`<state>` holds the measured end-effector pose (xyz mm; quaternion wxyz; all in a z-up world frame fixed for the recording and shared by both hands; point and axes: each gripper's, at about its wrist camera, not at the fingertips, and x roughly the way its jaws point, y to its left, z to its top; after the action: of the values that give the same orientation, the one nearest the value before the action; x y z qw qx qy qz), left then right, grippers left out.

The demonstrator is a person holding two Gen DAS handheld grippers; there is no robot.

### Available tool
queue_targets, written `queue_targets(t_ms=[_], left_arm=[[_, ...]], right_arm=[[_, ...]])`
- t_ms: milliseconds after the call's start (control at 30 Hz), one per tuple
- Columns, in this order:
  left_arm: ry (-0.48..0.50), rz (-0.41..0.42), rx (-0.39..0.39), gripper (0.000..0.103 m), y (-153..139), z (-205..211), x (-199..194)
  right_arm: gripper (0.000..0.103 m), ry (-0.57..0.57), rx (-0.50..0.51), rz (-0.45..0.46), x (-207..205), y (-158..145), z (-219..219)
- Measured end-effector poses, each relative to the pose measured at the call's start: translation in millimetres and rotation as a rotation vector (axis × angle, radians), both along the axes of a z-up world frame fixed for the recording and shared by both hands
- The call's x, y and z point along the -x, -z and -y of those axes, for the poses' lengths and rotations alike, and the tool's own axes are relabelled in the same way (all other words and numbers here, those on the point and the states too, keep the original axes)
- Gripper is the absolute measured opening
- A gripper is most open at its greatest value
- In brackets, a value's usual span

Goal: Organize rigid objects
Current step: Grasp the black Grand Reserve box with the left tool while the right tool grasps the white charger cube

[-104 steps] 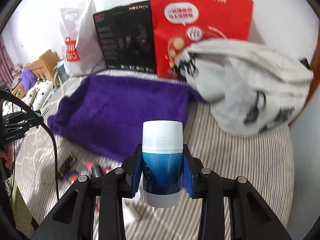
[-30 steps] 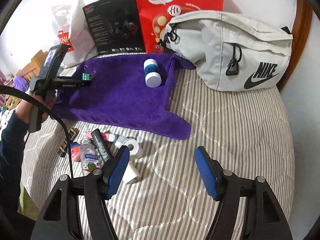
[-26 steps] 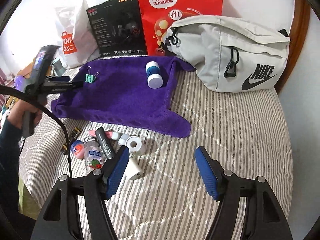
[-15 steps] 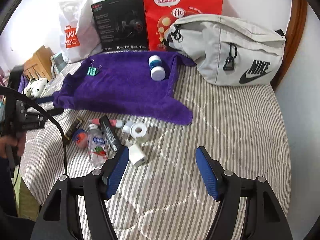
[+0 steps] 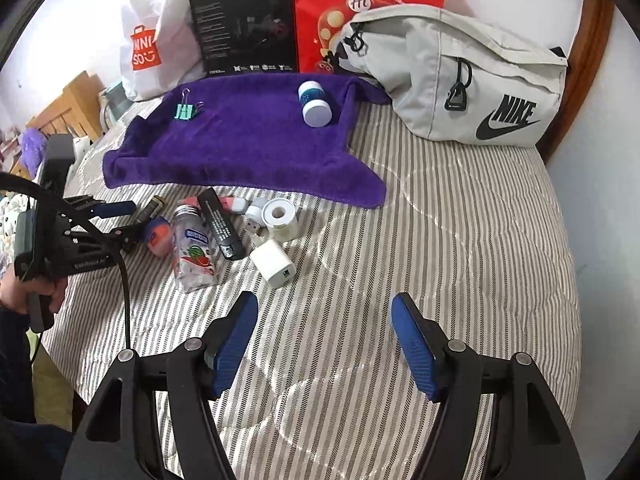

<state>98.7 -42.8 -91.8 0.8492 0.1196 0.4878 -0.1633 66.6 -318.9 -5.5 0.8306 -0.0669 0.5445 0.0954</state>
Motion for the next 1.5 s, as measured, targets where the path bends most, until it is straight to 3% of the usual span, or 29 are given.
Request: queue_targets(t_ms=[100, 167, 200, 533, 667, 733, 867, 967, 1167, 1500], left_arm=[[-0.015, -0.002, 0.019, 0.045, -0.6, -0.6, -1.5], [-0.057, 0.012, 0.039, 0.023, -1.3, -2.4, -4.1], [-0.054, 0.012, 0.032, 0.023, -1.1, -0.8, -4.2], [-0.065, 0.001, 0.044, 0.022, 0.5, -2.0, -5.4], [-0.066, -0.013, 0.046, 0.022, -0.1, -2.5, -7.5], [-0.064, -0.015, 0.046, 0.023, 0.1, -2.4, -7.8], [-0.071, -0.013, 0.047, 0.023, 0.6, -2.2, -7.5], [-0.076, -0.013, 0.049, 0.023, 0.9, -2.4, -7.0], [-0.094, 0.008, 0.036, 0.023, 0.6, -1.7, -3.4], [-0.098, 0.010, 0.035, 0.023, 0.2, -1.8, -3.2]], right_arm=[[0.069, 0.004, -0.021, -0.010, -4.6, 6.8, 0.1], [0.069, 0.000, -0.038, -0.013, -8.6, 13.1, -1.5], [0.069, -0.009, -0.051, -0.003, -10.0, 15.6, -2.8], [0.069, -0.157, -0.010, 0.006, -27.3, 54.7, -34.3], [0.067, -0.169, -0.049, 0.006, -34.3, 64.6, -36.0], [0.062, -0.170, -0.045, 0.009, -38.5, 69.7, -37.4], [0.038, -0.180, -0.061, -0.011, -45.8, 77.5, -42.3], [0.026, -0.154, -0.051, -0.013, -46.1, 75.9, -37.2], [0.026, -0.048, -0.017, -0.049, -39.3, 73.5, -7.8], [0.028, -0.041, -0.011, 0.017, -25.8, 75.6, -4.8]])
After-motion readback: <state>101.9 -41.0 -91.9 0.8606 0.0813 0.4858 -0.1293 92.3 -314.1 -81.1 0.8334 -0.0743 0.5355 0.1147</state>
